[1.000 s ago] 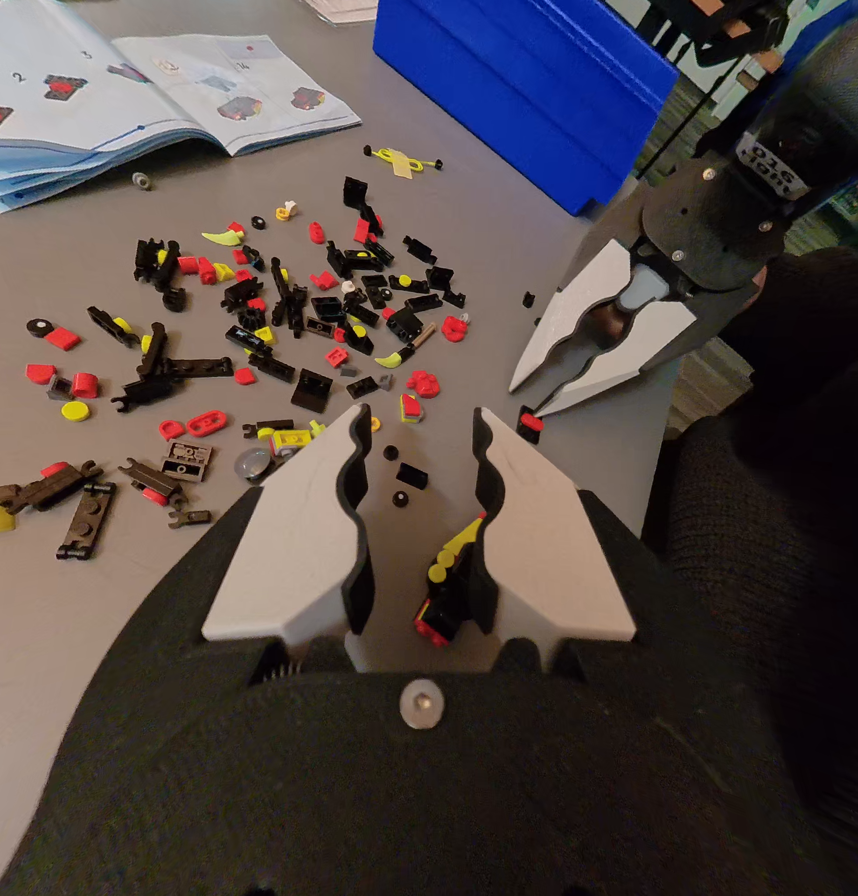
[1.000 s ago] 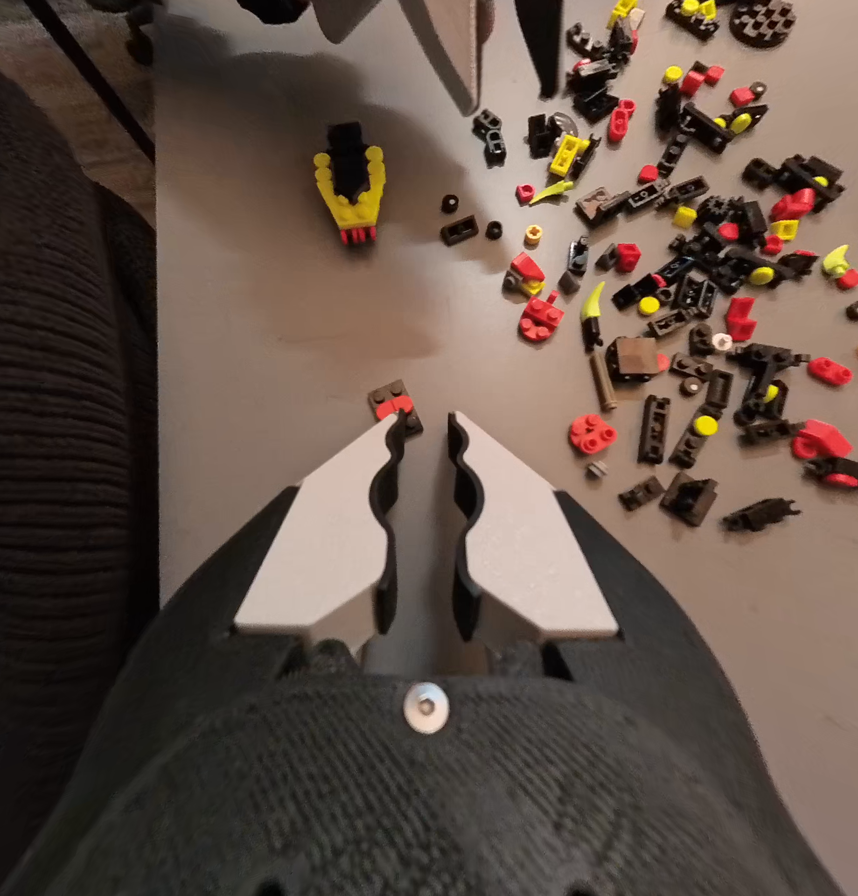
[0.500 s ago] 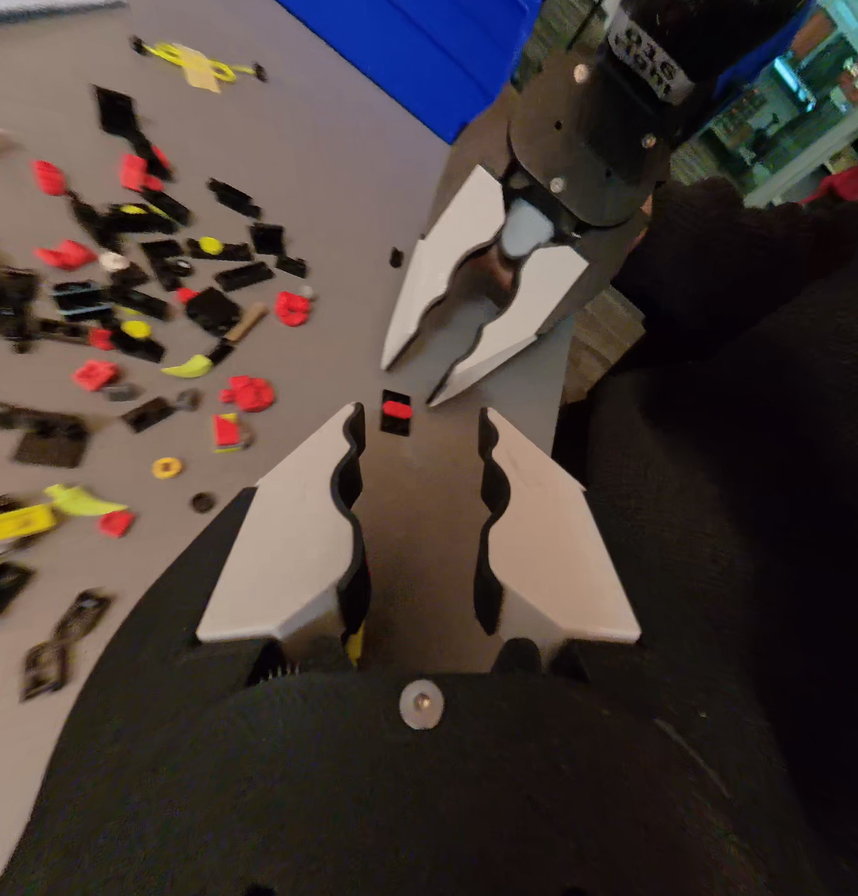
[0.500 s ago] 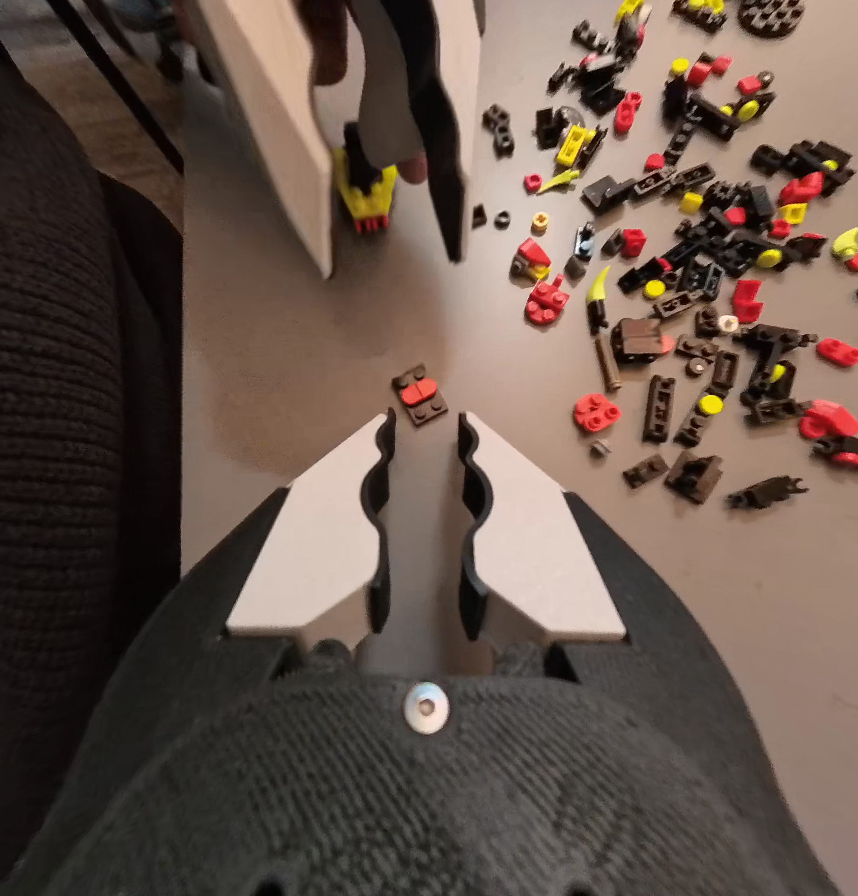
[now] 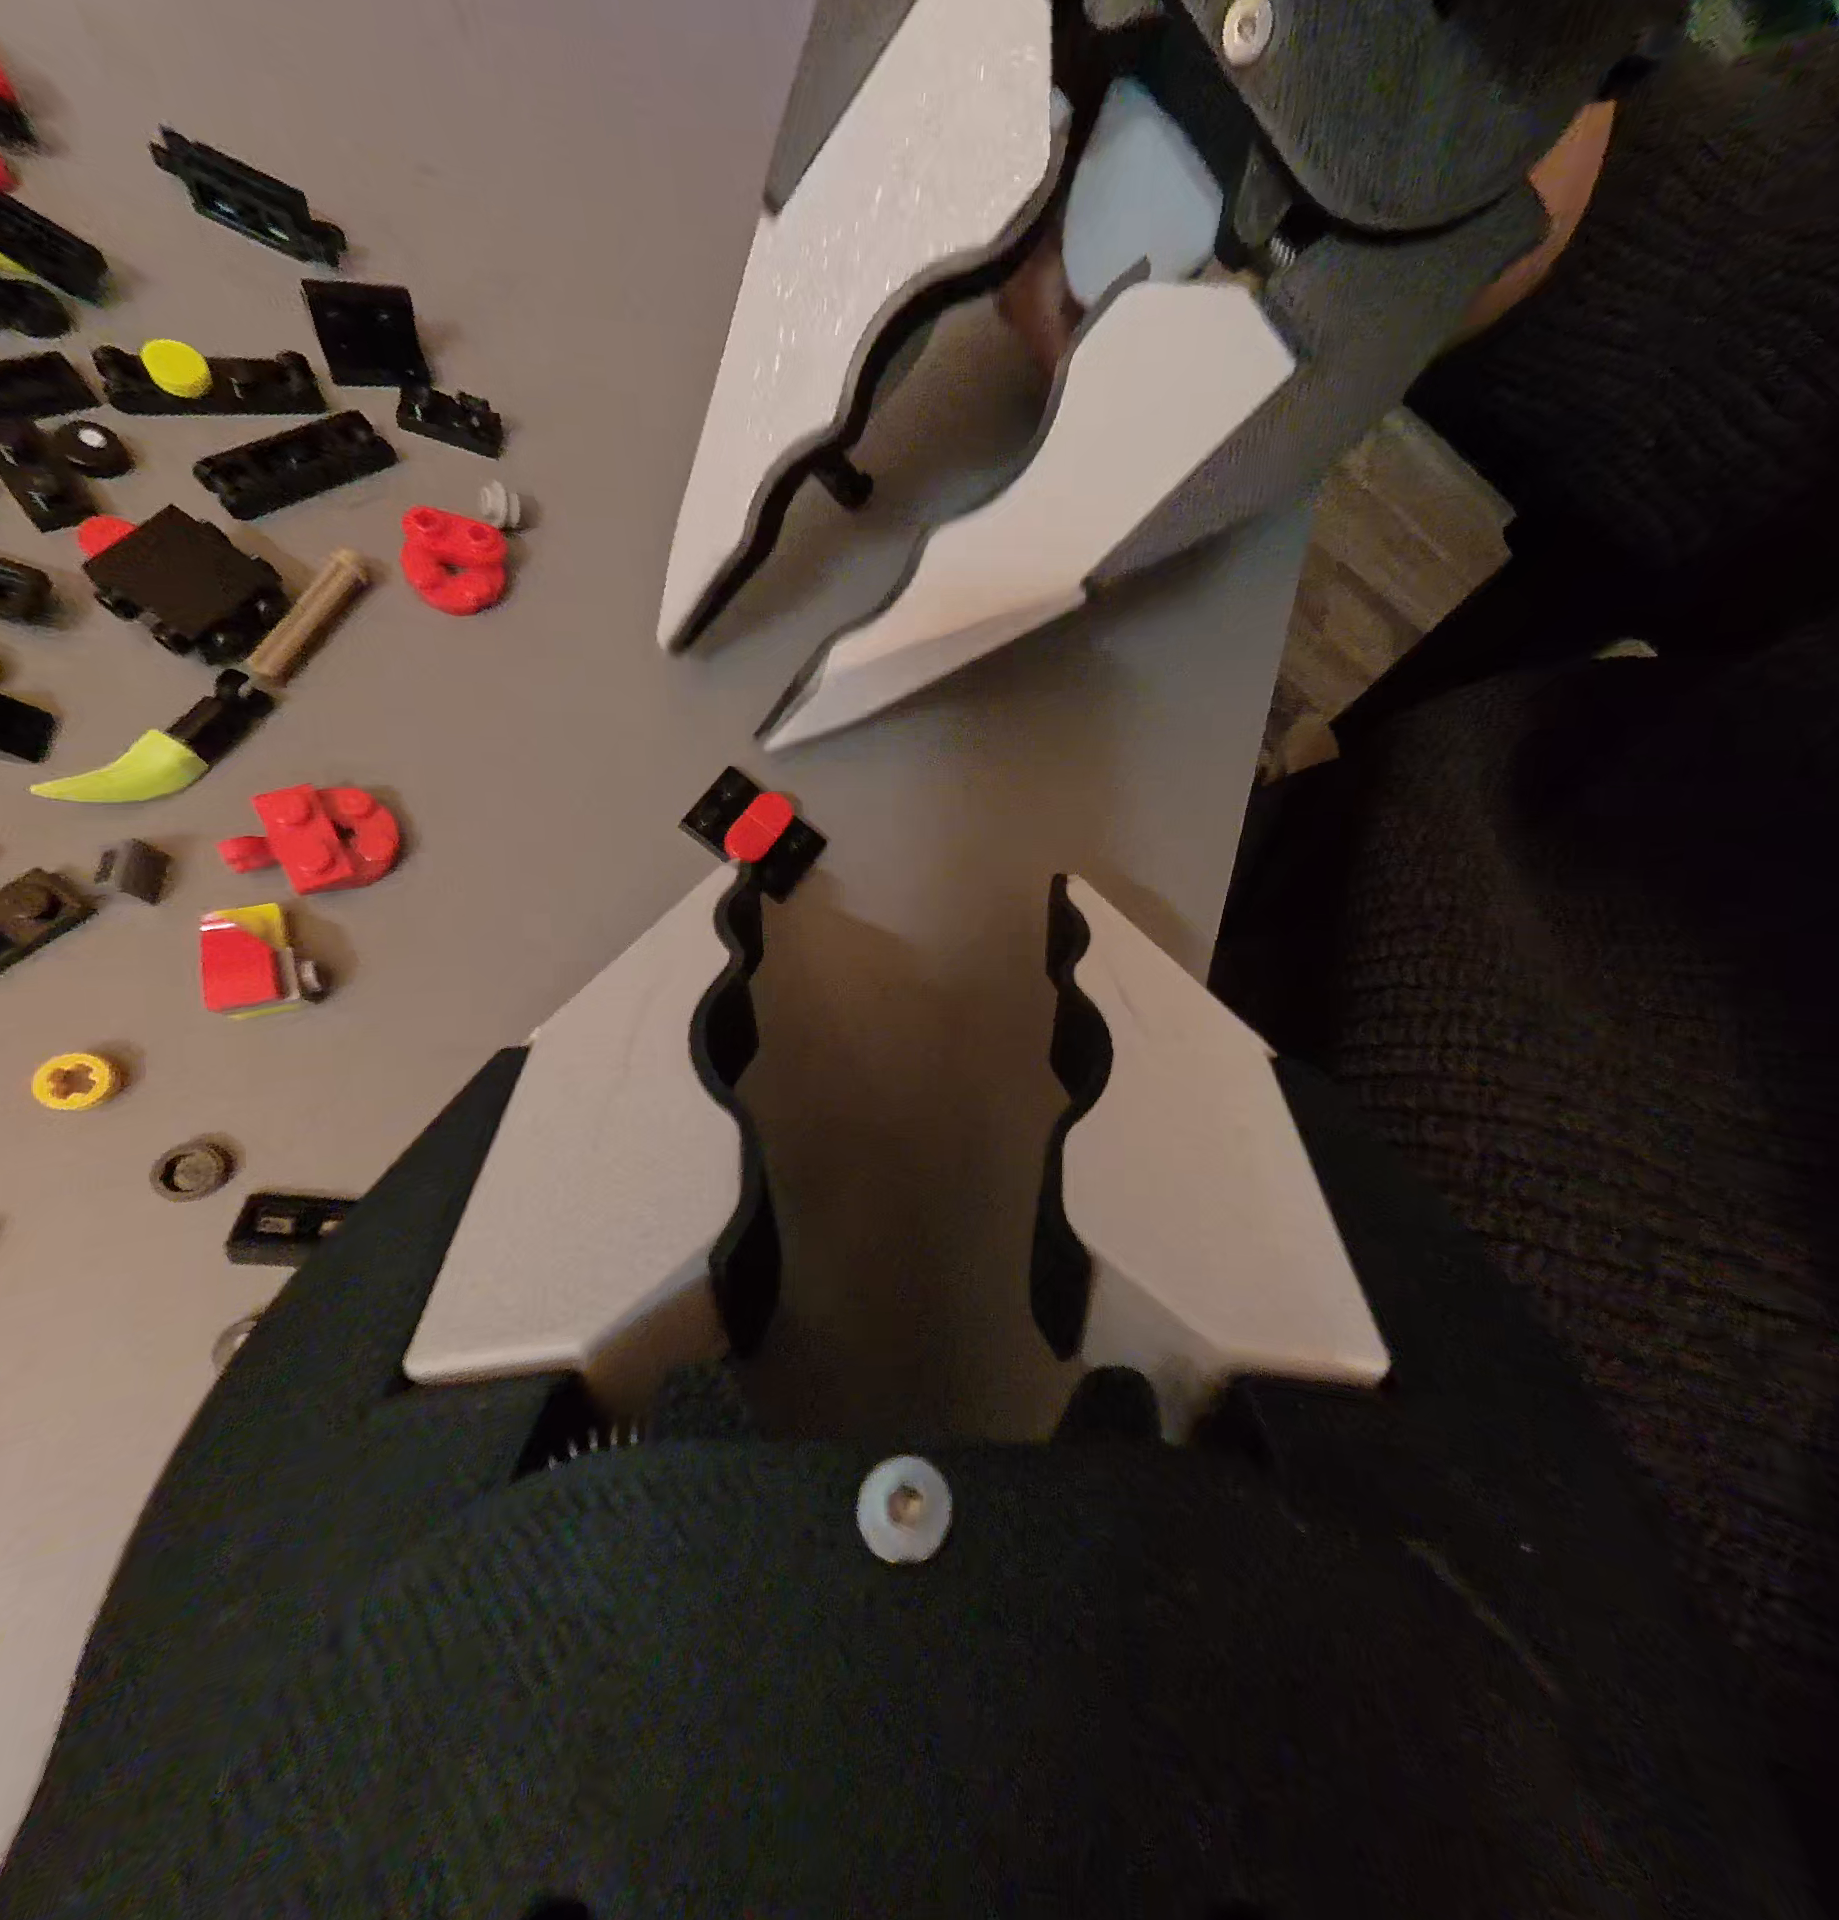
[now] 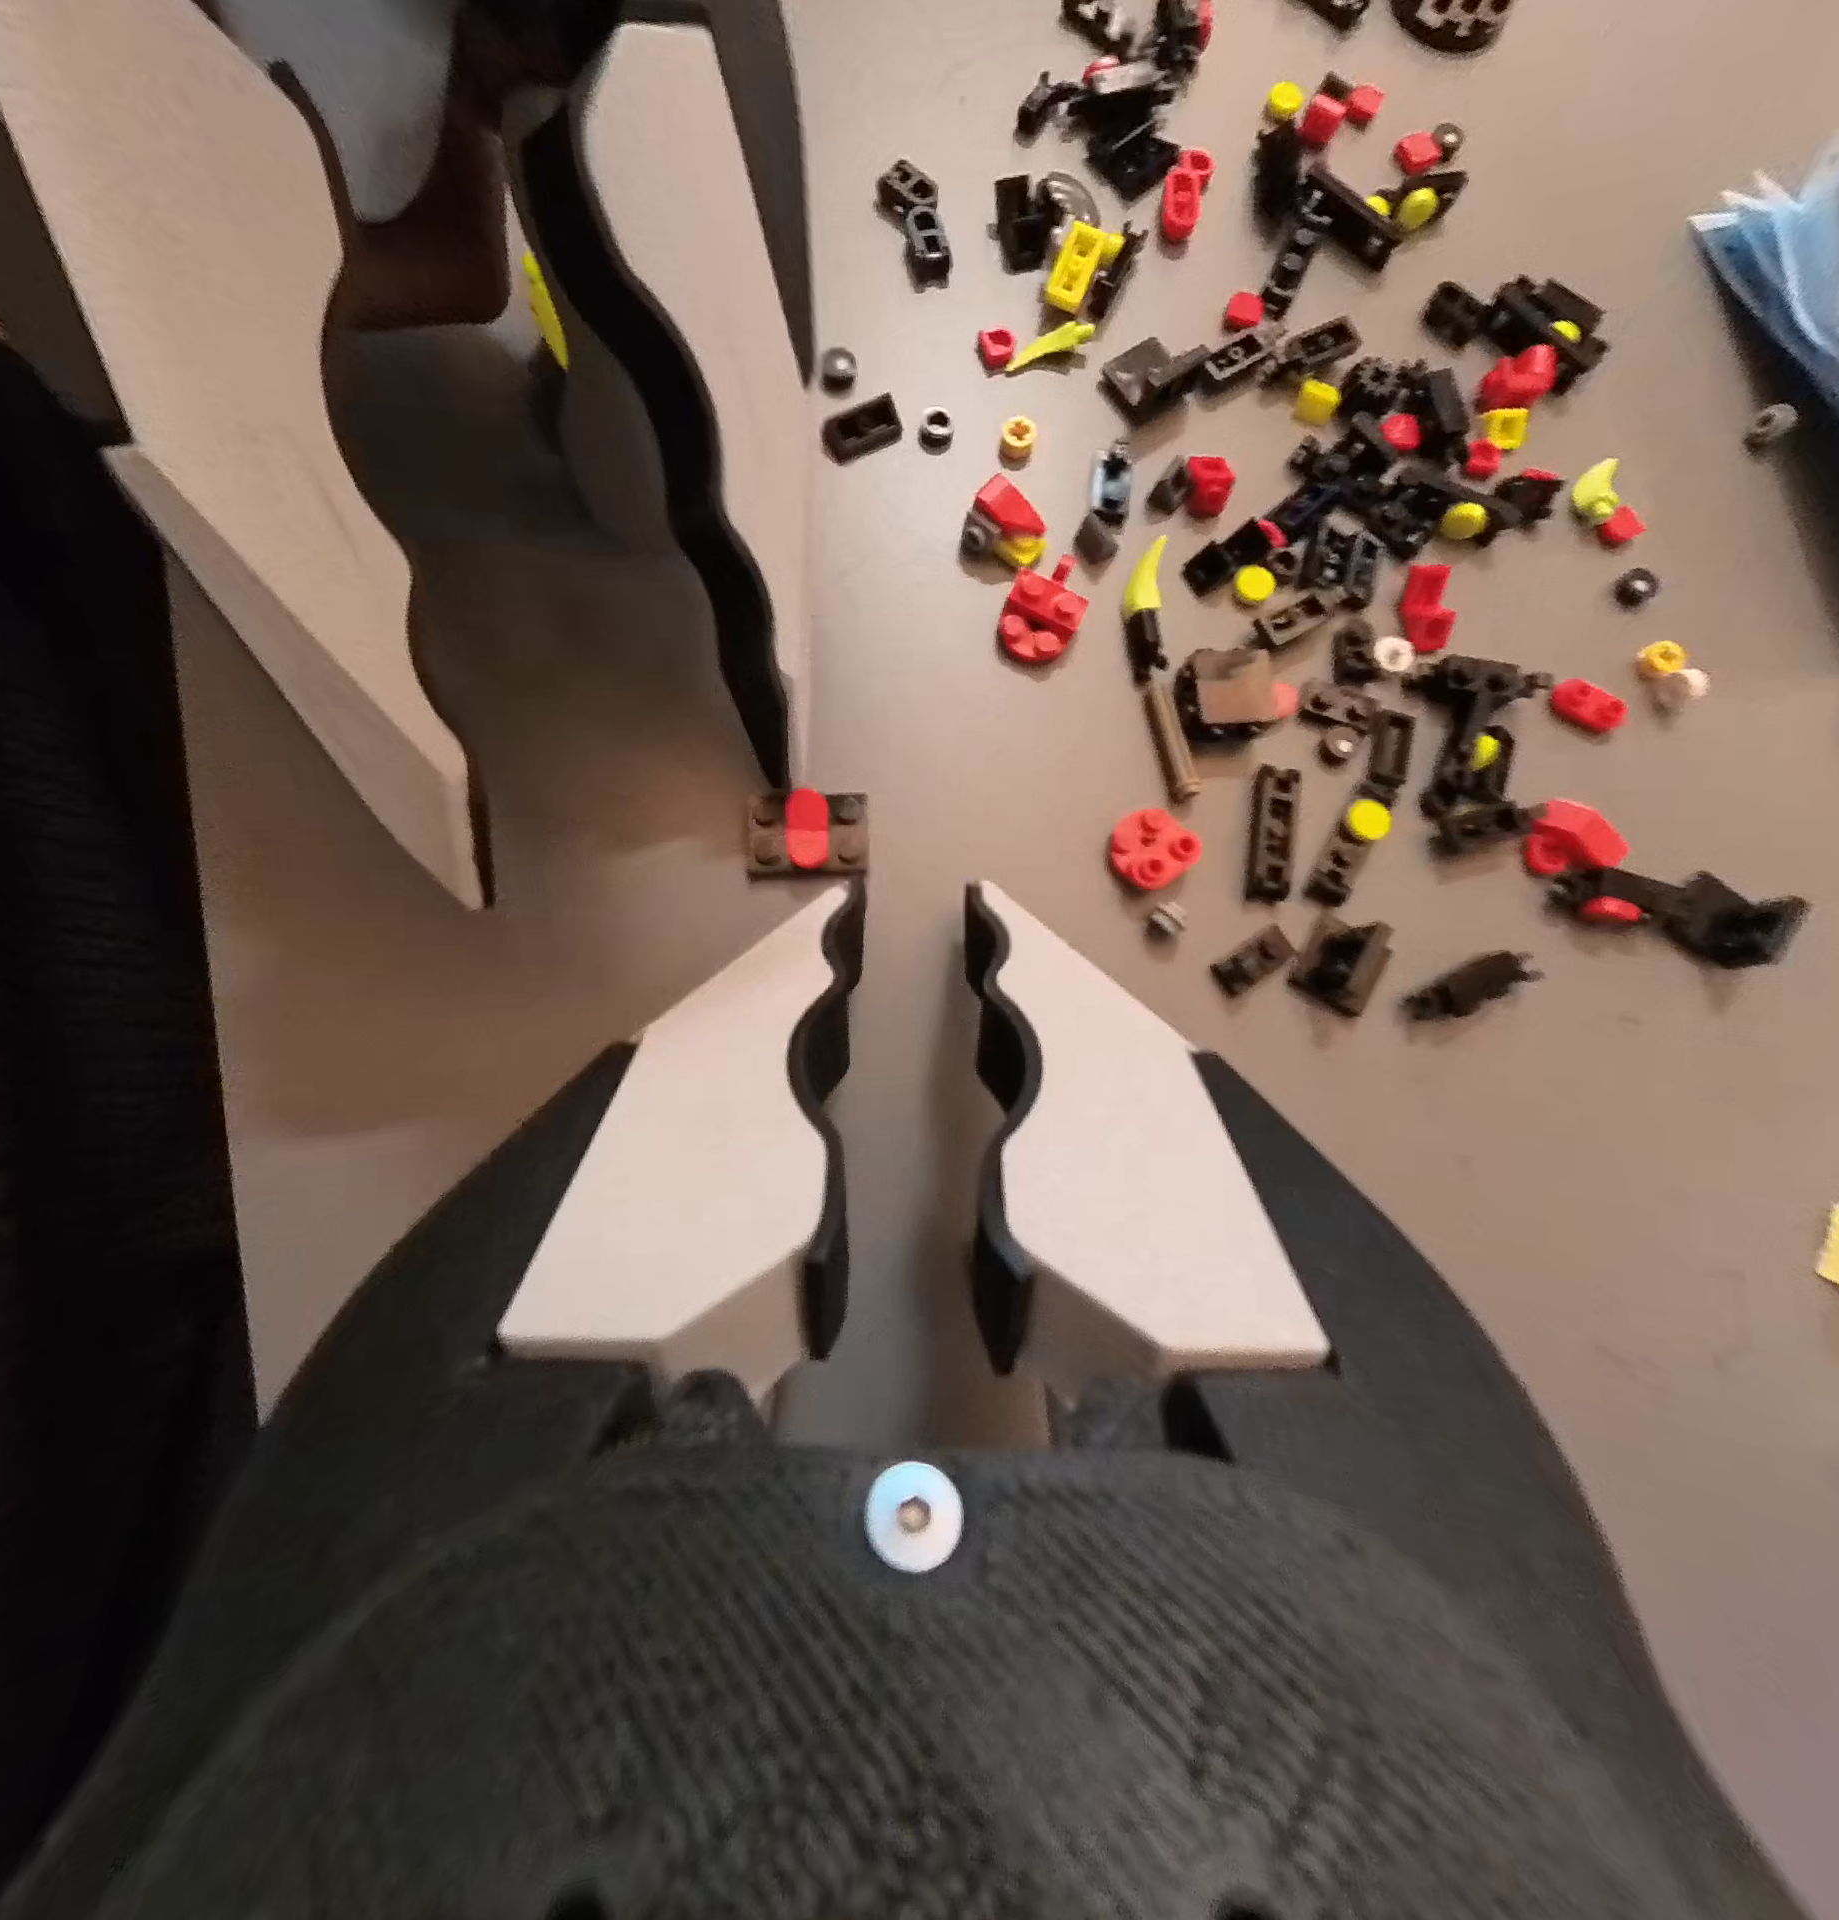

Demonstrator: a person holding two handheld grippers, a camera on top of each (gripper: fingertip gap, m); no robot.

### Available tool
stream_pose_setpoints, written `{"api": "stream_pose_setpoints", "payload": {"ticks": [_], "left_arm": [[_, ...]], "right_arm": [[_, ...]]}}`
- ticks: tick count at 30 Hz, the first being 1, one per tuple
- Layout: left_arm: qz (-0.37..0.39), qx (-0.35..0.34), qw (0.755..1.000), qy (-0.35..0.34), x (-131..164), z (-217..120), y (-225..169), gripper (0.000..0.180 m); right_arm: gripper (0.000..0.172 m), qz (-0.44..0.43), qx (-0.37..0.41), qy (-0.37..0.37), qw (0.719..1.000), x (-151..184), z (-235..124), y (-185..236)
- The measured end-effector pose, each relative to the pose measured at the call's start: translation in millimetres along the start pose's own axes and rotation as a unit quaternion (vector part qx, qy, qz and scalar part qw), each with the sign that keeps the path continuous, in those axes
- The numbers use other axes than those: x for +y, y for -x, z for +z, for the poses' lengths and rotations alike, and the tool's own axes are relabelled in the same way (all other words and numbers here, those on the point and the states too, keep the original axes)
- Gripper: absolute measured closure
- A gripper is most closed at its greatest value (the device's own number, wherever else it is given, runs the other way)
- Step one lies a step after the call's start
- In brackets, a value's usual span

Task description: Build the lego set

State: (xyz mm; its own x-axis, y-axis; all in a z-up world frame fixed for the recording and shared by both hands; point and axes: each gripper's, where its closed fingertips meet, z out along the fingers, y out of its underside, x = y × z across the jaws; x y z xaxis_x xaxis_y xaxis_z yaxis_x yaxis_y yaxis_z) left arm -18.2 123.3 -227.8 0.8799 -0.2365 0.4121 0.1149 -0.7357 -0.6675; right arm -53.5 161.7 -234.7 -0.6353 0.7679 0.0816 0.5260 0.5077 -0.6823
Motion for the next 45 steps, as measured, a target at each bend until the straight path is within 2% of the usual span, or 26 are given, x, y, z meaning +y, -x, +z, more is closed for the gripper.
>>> {"api": "stream_pose_setpoints", "payload": {"ticks": [5, 9, 13, 17, 21, 24, 28, 31, 33, 40, 45], "left_arm": [[0.002, -0.005, 1.0, -0.017, -3.5, -5.1, 3.5, 0.13], [-0.004, -0.012, 1.0, -0.018, -3.1, -5.0, 9.8, 0.13], [-0.011, -0.003, 1.0, -0.017, -3.9, -2.0, 8.6, 0.13], [-0.011, 0.004, 1.0, -0.009, -1.6, 1.7, 6.4, 0.13], [-0.015, 0.011, 1.0, -0.012, -2.4, 2.1, 5.2, 0.13], [-0.021, 0.019, 0.999, -0.014, -3.0, 2.2, 4.1, 0.13], [-0.023, 0.024, 0.999, -0.014, -3.1, 2.8, 2.9, 0.129], [-0.021, 0.022, 0.999, -0.013, -2.8, 2.6, 3.5, 0.13], [-0.021, 0.022, 0.999, -0.014, -2.9, 2.3, 3.8, 0.13], [-0.021, 0.024, 0.999, -0.016, -3.6, 1.5, 3.9, 0.13], [-0.02, 0.024, 0.999, -0.016, -3.8, 0.6, 4.2, 0.13]], "right_arm": [[0.155, 0.06, 0.08, -0.02, 0.995, 23.8, -52.9, -47.4], [0.16, 0.111, 0.062, -0.018, 0.992, 47.4, -72.0, -50.2], [0.17, 0.102, 0.021, 0.006, 0.995, 47.5, -60.3, -27.8], [0.163, 0.115, 0.029, 0.045, 0.992, 51.7, -48.5, -16.1], [0.154, 0.159, 0.016, 0.036, 0.987, 51.9, -48.8, -6.7], [0.154, 0.164, 0.057, 0.031, 0.984, 50.9, -52.3, -17.7], [0.156, 0.171, 0.06, 0.063, 0.981, 57.3, -44.4, -17.3], [0.152, 0.216, 0.013, 0.043, 0.975, 47.3, -39.4, -6.8], [0.15, 0.228, 0.01, 0.04, 0.973, 46.7, -37.7, -7.9], [0.146, 0.214, 0.022, 0.031, 0.976, 37.9, -28.4, -13.6], [0.153, 0.167, 0.009, 0.033, 0.985, 28.4, -18.9, -4.1]]}}
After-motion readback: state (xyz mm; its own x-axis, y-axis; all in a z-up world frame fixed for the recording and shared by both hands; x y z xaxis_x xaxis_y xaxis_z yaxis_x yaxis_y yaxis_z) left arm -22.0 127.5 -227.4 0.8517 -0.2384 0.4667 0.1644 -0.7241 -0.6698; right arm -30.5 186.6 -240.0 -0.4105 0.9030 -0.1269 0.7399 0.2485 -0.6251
